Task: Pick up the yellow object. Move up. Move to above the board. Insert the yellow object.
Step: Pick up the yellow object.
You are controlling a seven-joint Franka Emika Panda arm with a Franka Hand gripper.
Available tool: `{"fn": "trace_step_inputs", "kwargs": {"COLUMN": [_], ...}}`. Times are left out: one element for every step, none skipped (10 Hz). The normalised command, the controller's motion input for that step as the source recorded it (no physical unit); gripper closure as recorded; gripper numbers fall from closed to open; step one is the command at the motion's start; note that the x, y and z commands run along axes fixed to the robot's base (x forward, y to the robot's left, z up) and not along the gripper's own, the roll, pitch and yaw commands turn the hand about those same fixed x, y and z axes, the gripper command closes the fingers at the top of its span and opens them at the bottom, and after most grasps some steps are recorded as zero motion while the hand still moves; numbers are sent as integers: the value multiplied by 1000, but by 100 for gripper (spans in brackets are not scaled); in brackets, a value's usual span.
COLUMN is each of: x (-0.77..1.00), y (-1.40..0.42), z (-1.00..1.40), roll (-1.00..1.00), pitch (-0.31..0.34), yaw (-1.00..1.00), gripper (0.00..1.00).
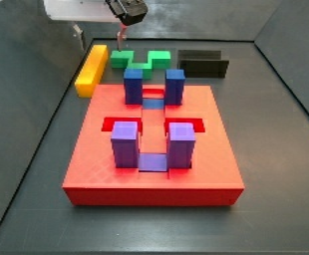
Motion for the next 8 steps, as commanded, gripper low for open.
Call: {"fn": "trace_step_inputs", "kwargs": {"x": [-111, -54, -29, -100, -137, -166, -191, -166], "y": [89, 34, 0, 0, 0, 0, 0, 0], "z": [-234, -171, -163, -229, -209, -223, -240, -197], "roll": [129, 43, 37, 66, 64, 77, 104, 87], "pitch": [-26, -26, -34, -81, -106, -107, -111, -106], "yaw": [0, 0, 0, 0, 0, 0, 0, 0], "gripper": [0, 0, 0, 0, 0, 0, 0, 0]}}
